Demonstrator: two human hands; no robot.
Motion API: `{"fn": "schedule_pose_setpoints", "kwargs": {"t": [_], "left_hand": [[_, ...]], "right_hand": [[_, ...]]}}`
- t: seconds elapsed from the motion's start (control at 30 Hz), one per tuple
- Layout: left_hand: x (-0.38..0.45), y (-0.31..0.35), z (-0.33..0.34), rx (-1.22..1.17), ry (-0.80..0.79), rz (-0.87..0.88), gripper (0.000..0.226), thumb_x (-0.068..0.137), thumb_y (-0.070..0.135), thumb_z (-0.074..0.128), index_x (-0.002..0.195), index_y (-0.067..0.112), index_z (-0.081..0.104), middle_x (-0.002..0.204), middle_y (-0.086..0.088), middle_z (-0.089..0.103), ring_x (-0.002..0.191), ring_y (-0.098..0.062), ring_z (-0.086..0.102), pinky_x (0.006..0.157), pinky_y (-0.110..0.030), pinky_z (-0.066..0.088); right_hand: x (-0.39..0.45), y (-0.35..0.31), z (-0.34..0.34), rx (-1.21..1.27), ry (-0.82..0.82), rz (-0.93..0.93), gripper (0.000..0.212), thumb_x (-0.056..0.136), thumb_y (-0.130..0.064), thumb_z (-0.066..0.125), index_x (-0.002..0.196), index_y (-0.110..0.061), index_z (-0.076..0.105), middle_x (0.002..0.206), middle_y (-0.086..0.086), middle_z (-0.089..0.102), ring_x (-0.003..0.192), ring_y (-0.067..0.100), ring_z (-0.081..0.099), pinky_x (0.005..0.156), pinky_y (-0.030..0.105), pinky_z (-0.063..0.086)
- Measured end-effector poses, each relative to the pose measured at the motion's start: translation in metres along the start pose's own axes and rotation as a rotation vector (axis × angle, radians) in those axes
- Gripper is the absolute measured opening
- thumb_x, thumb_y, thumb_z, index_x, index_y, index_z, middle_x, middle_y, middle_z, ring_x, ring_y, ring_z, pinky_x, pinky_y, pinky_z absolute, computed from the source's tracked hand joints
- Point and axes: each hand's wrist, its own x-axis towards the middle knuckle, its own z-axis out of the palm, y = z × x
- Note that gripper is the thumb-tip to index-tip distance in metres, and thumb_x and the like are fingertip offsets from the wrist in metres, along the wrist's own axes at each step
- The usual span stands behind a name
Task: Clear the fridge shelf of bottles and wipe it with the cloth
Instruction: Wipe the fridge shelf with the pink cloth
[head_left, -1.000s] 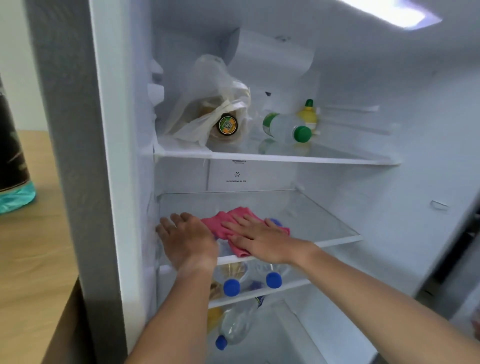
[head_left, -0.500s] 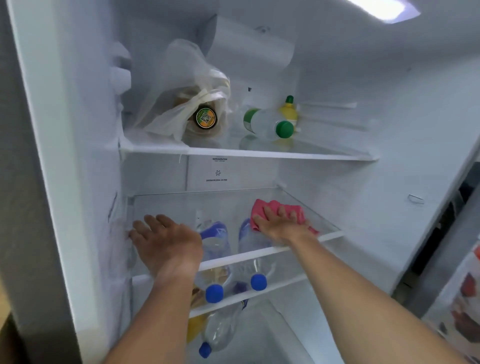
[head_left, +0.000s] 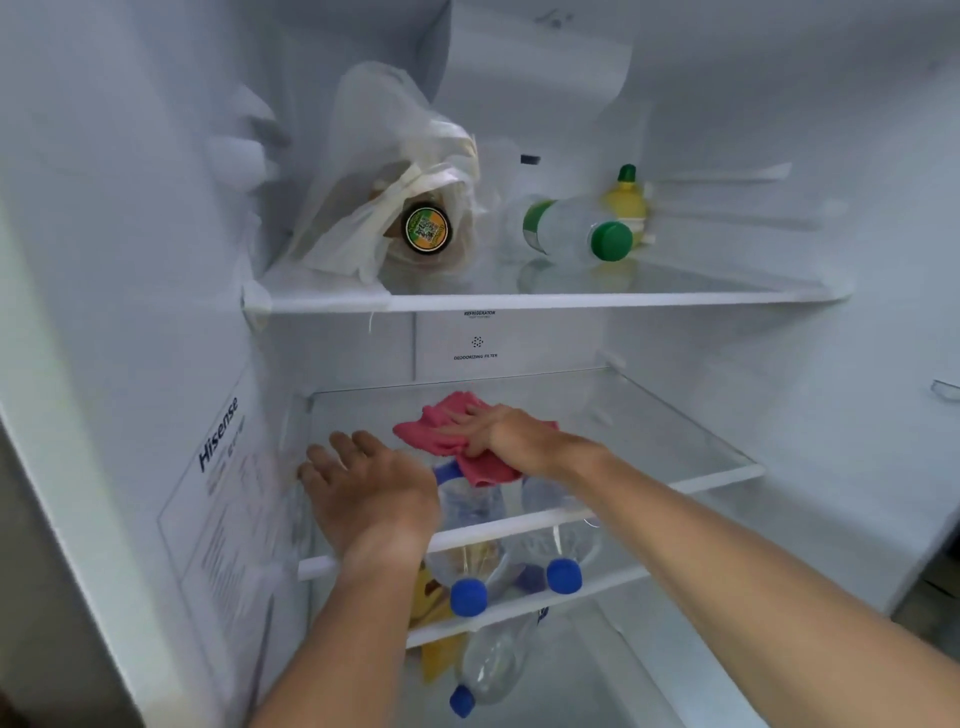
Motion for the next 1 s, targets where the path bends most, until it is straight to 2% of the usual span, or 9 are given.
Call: {"fn": "schedule_pose_setpoints", "kwargs": {"t": [0.07, 0.23, 0.37, 0.47, 0.57, 0.63, 0.7, 0.8, 1.0], "left_hand": [[-0.001, 0.0, -0.001, -0.023, 0.002, -0.012, 0.061, 0.098, 0.03, 0.023, 0.153, 0.003, 0.027, 0.16, -0.016, 0.026, 0.146, -0.04, 0.02, 0.119, -0.05, 0.017], [-0.006, 0.0, -0.007, -0.046, -0.027, -0.016, 0.063, 0.1, 0.034, 0.02, 0.155, 0.003, 0.023, 0.162, -0.017, 0.022, 0.147, -0.041, 0.018, 0.12, -0.049, 0.015], [-0.011, -0.003, -0.012, -0.059, -0.024, -0.006, 0.061, 0.098, 0.033, 0.029, 0.15, 0.003, 0.032, 0.156, -0.017, 0.032, 0.144, -0.041, 0.026, 0.118, -0.049, 0.02], [-0.013, -0.004, -0.013, -0.068, -0.014, 0.011, 0.062, 0.097, 0.033, 0.029, 0.151, 0.002, 0.032, 0.157, -0.019, 0.031, 0.144, -0.041, 0.025, 0.119, -0.05, 0.019], [-0.015, -0.003, -0.013, -0.077, -0.015, 0.009, 0.063, 0.099, 0.034, 0.027, 0.152, 0.001, 0.029, 0.159, -0.02, 0.028, 0.146, -0.042, 0.023, 0.12, -0.051, 0.017], [-0.015, -0.003, -0.012, -0.084, -0.019, 0.008, 0.063, 0.1, 0.033, 0.025, 0.153, 0.0, 0.027, 0.16, -0.02, 0.025, 0.146, -0.042, 0.022, 0.121, -0.05, 0.016], [-0.014, -0.003, -0.01, -0.076, -0.019, 0.017, 0.063, 0.101, 0.032, 0.022, 0.155, 0.0, 0.022, 0.163, -0.02, 0.02, 0.148, -0.042, 0.018, 0.122, -0.051, 0.014], [-0.012, -0.003, -0.007, -0.061, -0.014, 0.025, 0.063, 0.101, 0.031, 0.02, 0.156, 0.001, 0.019, 0.164, -0.019, 0.016, 0.15, -0.041, 0.016, 0.123, -0.05, 0.013], [-0.007, -0.003, -0.004, -0.012, -0.016, 0.027, 0.061, 0.099, 0.031, 0.024, 0.152, 0.002, 0.028, 0.159, -0.019, 0.025, 0.145, -0.041, 0.023, 0.119, -0.05, 0.02]], "right_hand": [[-0.03, -0.003, 0.003, 0.17, 0.006, 0.018, 0.047, 0.096, -0.013, 0.048, 0.142, -0.024, 0.054, 0.162, -0.005, 0.029, 0.153, 0.014, 0.01, 0.122, 0.031, -0.002], [-0.087, -0.036, 0.027, 0.267, 0.119, 0.094, 0.051, 0.086, -0.019, 0.059, 0.134, -0.038, 0.06, 0.157, -0.014, 0.036, 0.149, 0.003, 0.017, 0.123, 0.048, 0.001], [-0.117, -0.046, 0.04, 0.31, 0.193, 0.059, 0.052, 0.079, -0.028, 0.059, 0.129, -0.043, 0.063, 0.15, -0.017, 0.046, 0.145, -0.003, 0.026, 0.124, 0.034, 0.007], [-0.136, -0.015, 0.024, 0.238, 0.305, 0.148, 0.042, 0.09, -0.028, 0.054, 0.128, -0.044, 0.064, 0.143, -0.033, 0.046, 0.142, -0.006, 0.031, 0.12, 0.026, 0.019], [-0.148, 0.032, 0.001, -0.093, 0.335, 0.424, 0.045, 0.104, -0.036, 0.036, 0.147, -0.047, 0.041, 0.16, -0.024, 0.026, 0.15, 0.006, 0.018, 0.122, 0.039, 0.015], [-0.144, 0.052, -0.011, -0.198, 0.205, 0.717, 0.059, 0.101, -0.056, 0.024, 0.157, -0.043, 0.014, 0.168, -0.009, 0.004, 0.154, 0.02, 0.002, 0.123, 0.047, 0.003], [-0.128, 0.053, -0.015, -0.186, 0.114, 0.872, 0.072, 0.093, -0.072, 0.018, 0.157, -0.044, 0.0, 0.168, -0.001, -0.007, 0.154, 0.031, -0.007, 0.12, 0.056, -0.003], [-0.09, 0.032, -0.011, -0.247, 0.119, 0.819, 0.074, 0.09, -0.077, 0.012, 0.156, -0.046, -0.003, 0.168, 0.001, -0.008, 0.153, 0.037, -0.006, 0.117, 0.064, -0.002], [0.017, -0.014, 0.012, -0.26, 0.091, 0.451, 0.066, 0.095, -0.067, 0.015, 0.156, -0.046, 0.004, 0.168, -0.003, -0.005, 0.154, 0.032, -0.006, 0.117, 0.063, -0.007]]}}
